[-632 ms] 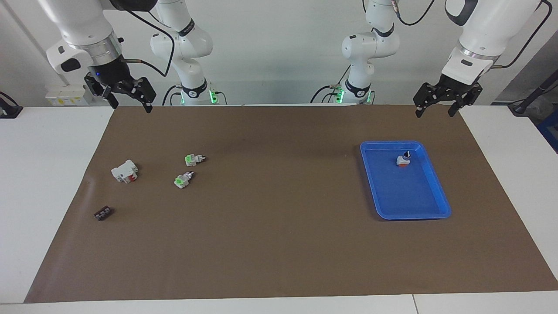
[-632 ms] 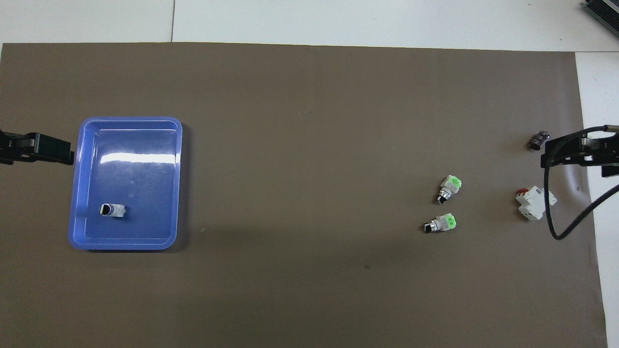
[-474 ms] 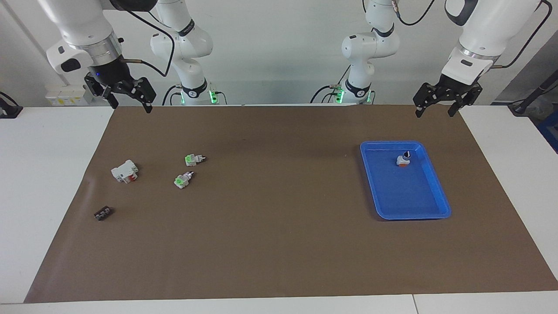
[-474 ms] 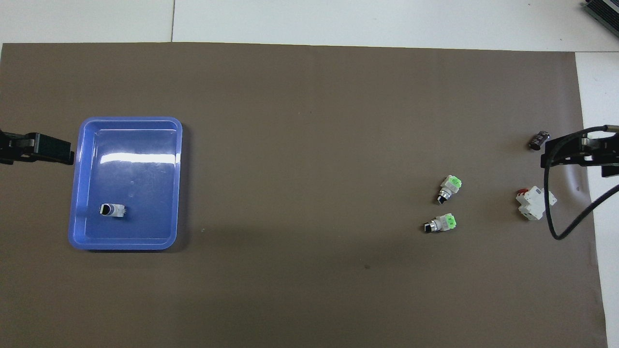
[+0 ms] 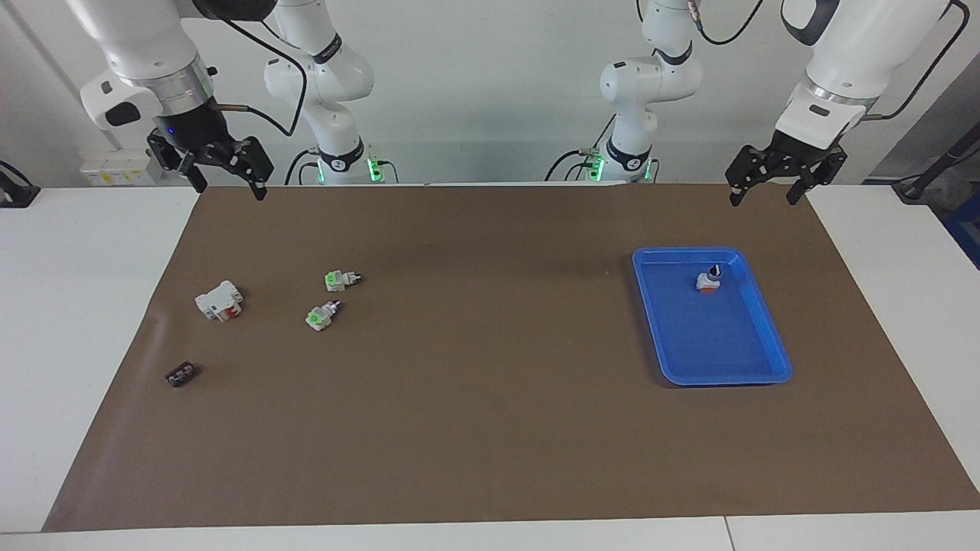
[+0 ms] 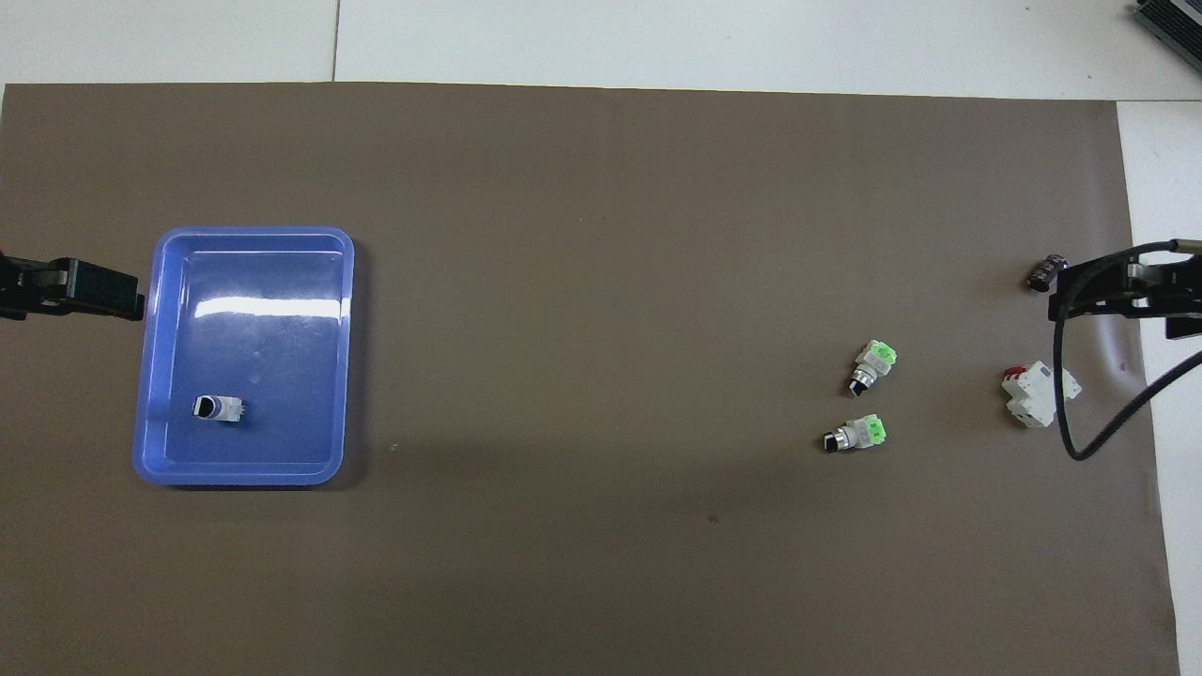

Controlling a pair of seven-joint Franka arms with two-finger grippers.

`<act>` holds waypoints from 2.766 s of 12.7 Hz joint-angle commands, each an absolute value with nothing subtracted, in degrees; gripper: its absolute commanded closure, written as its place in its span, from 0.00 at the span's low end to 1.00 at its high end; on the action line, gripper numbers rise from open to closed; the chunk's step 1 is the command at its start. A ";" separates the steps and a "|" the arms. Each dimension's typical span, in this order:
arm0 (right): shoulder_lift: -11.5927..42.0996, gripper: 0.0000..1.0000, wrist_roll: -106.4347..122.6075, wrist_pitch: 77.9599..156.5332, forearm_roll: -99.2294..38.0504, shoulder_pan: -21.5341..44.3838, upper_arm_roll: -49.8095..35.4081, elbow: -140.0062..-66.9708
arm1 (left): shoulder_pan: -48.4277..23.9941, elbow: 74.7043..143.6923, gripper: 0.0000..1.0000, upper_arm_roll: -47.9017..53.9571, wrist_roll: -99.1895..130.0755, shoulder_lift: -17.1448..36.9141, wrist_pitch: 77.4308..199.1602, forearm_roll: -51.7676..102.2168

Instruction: Turn and place switch with both arms

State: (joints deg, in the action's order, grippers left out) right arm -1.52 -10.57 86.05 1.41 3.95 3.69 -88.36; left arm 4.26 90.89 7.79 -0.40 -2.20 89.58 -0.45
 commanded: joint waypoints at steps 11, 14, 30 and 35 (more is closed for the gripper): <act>3.59 0.00 -33.70 130.04 0.97 5.71 3.60 -122.41 | 4.75 92.55 0.00 8.00 -1.32 -3.69 90.00 -1.05; 7.72 0.00 -37.70 136.48 -4.81 5.71 3.52 -125.15 | 4.75 92.55 0.00 7.91 -1.32 -3.69 89.91 -1.05; 12.65 1.00 -39.63 130.21 -20.54 5.80 3.34 -119.39 | 4.75 92.55 0.00 7.91 -1.32 -3.69 90.00 -1.05; 11.86 1.00 -57.34 118.84 -39.87 9.83 2.38 -106.03 | 4.75 92.55 0.00 8.00 -1.32 -3.69 90.00 -1.05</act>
